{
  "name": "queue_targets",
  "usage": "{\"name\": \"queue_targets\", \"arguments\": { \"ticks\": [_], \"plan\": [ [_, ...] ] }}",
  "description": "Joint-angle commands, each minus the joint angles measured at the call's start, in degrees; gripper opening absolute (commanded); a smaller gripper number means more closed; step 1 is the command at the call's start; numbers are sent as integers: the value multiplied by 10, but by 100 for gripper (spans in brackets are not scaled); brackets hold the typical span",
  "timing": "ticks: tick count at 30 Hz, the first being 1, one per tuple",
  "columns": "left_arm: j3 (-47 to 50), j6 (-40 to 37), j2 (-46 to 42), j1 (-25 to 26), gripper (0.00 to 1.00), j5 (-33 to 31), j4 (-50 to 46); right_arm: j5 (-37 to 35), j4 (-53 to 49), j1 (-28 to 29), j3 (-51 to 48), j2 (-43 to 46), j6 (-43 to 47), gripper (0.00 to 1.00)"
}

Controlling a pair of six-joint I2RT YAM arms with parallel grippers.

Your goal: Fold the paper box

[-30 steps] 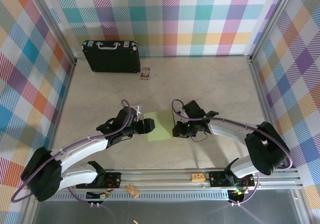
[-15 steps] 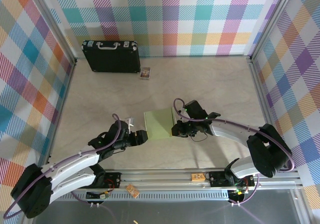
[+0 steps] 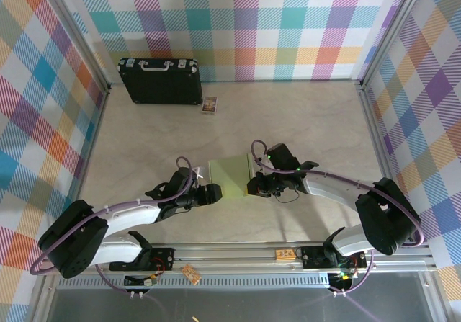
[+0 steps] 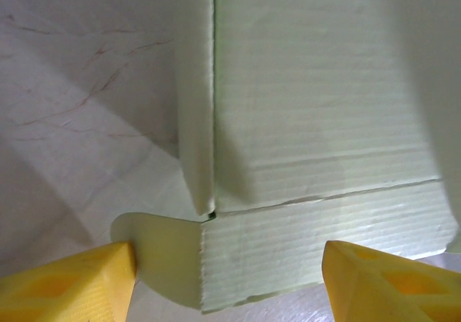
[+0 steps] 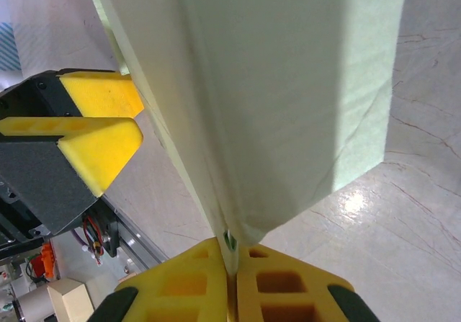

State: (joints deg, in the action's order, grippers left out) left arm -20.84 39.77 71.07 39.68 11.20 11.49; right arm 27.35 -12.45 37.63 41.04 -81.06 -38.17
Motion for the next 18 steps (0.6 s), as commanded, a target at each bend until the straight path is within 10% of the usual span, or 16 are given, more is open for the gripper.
{"name": "queue_targets", "arguments": {
  "ticks": [1,18],
  "plan": [
    [-18,-17,2,6,68,4,16,10,-2,-5,-6,-7,2,9],
    [-41,-45,34,6,68,-7,-34,22,7,-9,-4,-26,5,9]
  ]
}}
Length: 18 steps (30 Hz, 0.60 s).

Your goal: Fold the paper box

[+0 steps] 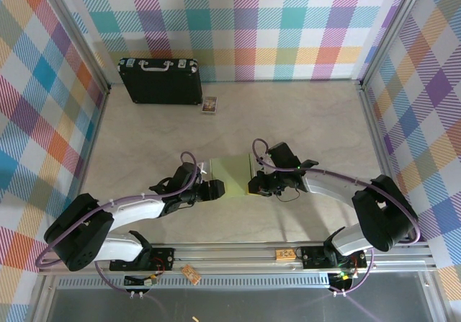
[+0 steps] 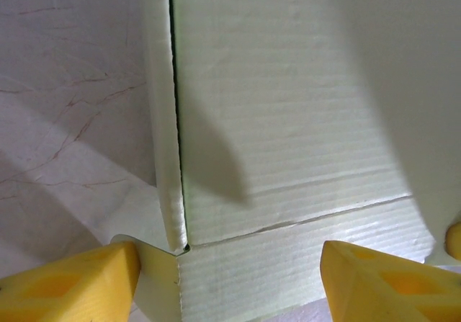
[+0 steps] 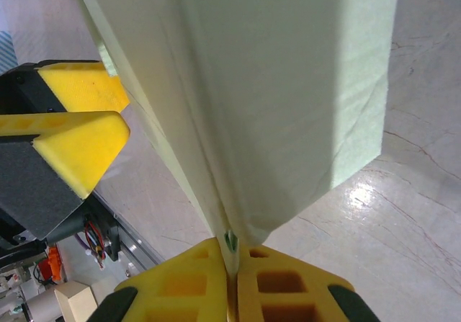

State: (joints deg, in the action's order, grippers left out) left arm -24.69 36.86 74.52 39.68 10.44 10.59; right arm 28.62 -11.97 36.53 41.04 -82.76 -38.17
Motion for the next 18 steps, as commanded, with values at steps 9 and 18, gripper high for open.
{"name": "queue_targets", "arguments": {
  "ticks": [9,18],
  "plan": [
    [12,36,12,7,61,98,85,11,6,0,-1,-13,4,9],
    [38,82,-82,7,51,61,58,12,11,-2,-8,-14,6,9]
  ]
}}
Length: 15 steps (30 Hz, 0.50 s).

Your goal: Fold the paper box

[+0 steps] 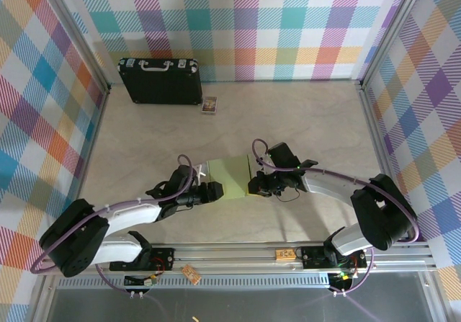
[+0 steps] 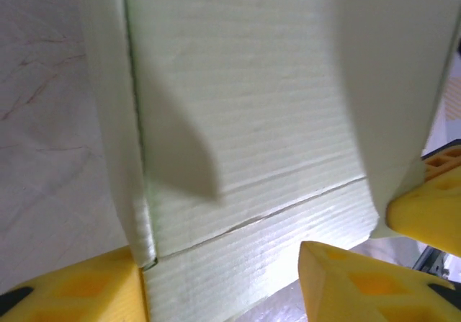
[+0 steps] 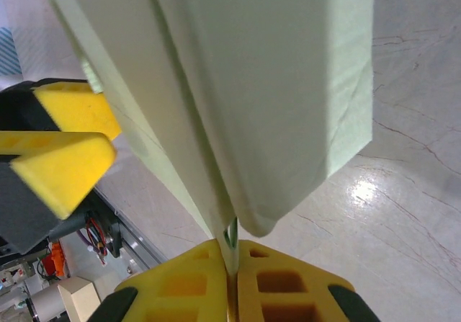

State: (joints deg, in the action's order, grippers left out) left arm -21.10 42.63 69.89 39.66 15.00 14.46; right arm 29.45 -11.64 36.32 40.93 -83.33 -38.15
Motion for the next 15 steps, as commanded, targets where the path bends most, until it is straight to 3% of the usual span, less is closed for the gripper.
{"name": "queue_targets", "arguments": {
  "ticks": [1,8,15],
  "plan": [
    [7,34,-46,6,49,12,23,3,8,0,-7,-9,6,9],
    [25,62,-99,6,31,-13,21,10,25,-3,-17,-5,-3,9],
    [27,59,-97,6,14,-22,4,15,33,-4,-23,-3,-8,9]
  ]
}}
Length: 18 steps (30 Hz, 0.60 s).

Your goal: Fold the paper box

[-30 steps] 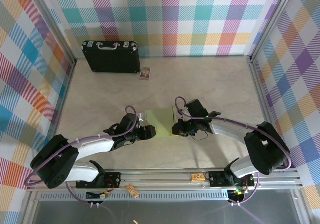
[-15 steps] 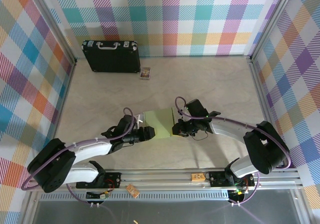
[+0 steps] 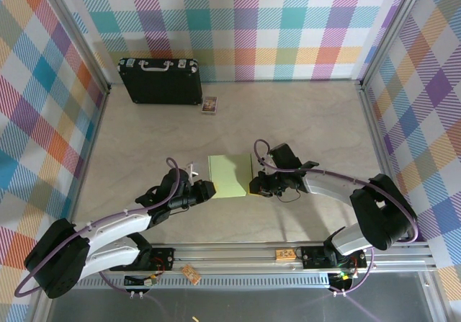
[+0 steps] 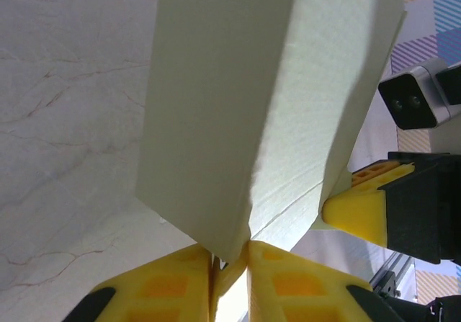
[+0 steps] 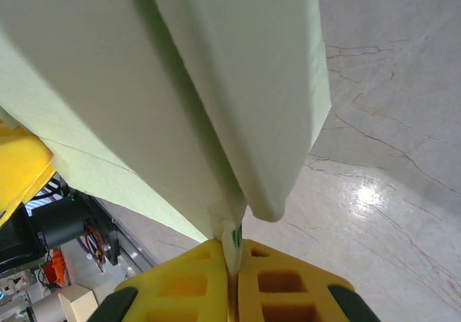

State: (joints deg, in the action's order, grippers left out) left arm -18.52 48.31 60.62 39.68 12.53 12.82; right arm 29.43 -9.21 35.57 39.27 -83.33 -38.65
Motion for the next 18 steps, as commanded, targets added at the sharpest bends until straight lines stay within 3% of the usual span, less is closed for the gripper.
{"name": "queue_targets", "arguments": {
  "ticks": [1,5,7,18],
  "plan": [
    [1,1,-1,5,12,4,21,16,8,4,-5,-3,-3,9],
    [-9,-8,11,6,8,2,6,19,10,3,-5,-2,-4,10],
    [-13,-12,17,6,0,0,1,20,10,4,-5,-1,-4,10],
    [-22,-21,49,6,0,-2,-7,21,13,-3,-6,-9,-1,12]
  ]
}}
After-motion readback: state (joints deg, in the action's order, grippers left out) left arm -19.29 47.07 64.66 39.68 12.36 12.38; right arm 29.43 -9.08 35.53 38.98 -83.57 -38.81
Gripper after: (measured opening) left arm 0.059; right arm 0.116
